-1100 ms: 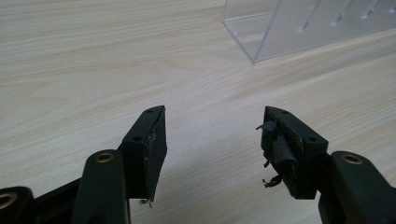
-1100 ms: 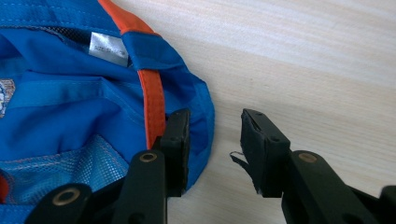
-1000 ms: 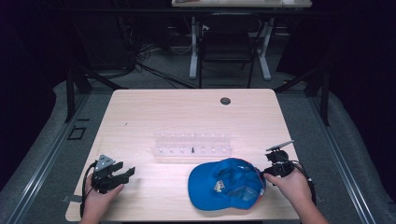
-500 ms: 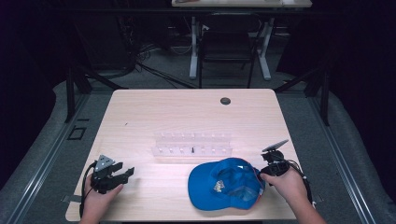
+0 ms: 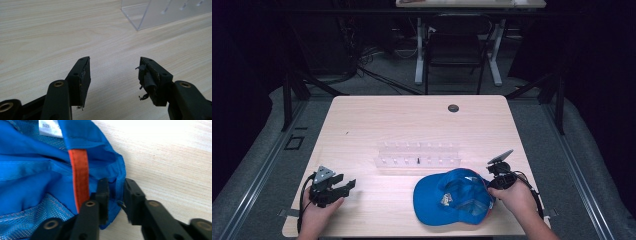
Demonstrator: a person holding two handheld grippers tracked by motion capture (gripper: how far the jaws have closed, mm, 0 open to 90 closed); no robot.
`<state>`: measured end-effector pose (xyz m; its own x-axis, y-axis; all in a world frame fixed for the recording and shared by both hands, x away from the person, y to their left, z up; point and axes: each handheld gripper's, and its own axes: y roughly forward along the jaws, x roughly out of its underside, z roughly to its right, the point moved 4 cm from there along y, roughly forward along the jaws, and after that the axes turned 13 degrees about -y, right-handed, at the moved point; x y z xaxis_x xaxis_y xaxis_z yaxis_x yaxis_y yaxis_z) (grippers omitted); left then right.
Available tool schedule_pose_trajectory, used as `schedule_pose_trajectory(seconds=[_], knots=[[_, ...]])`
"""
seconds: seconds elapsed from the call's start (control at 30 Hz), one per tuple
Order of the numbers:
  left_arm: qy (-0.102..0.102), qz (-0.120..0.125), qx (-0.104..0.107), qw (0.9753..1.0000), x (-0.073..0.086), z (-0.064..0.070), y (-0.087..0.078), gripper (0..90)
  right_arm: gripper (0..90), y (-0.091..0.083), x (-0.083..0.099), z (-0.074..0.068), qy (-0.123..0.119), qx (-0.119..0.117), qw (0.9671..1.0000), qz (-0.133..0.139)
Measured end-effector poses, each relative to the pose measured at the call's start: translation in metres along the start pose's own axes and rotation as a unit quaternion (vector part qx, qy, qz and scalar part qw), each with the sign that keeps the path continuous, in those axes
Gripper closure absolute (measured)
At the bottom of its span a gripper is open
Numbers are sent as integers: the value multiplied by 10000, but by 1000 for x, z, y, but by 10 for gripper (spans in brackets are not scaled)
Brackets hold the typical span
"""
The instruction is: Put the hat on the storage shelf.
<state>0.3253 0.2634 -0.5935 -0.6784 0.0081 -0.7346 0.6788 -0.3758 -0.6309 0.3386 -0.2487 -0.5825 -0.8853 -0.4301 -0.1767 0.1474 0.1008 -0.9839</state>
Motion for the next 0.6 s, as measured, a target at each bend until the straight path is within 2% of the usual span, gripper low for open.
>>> schedule_pose_trajectory(seconds=[0.03, 0.1, 0.13, 0.2, 0.37, 0.6], knots=[[2, -23, -10, 10000, 0, 0, -1, 434, 796, 2, -1, -3, 25, 13, 9999, 110], [3, -24, -9, 10000, 0, 0, -1, 435, 817, 1, -2, -4, 11, 21, 10000, 24], [-6, 19, -7, 10000, 0, 0, 0, 435, 851, 1, -2, -4, -70, -22, 10000, -53], [1, 16, 0, 10000, 0, 0, 0, 436, 868, 1, -3, -4, -73, -69, 9999, -36], [6, -7, 3, 10000, 0, 0, 0, 437, 884, 0, -3, -2, -46, -148, 9999, -26], [13, -8, -11, 10000, 0, 0, 0, 436, 888, -12, -5, 2, 56, -320, 9995, 47]])
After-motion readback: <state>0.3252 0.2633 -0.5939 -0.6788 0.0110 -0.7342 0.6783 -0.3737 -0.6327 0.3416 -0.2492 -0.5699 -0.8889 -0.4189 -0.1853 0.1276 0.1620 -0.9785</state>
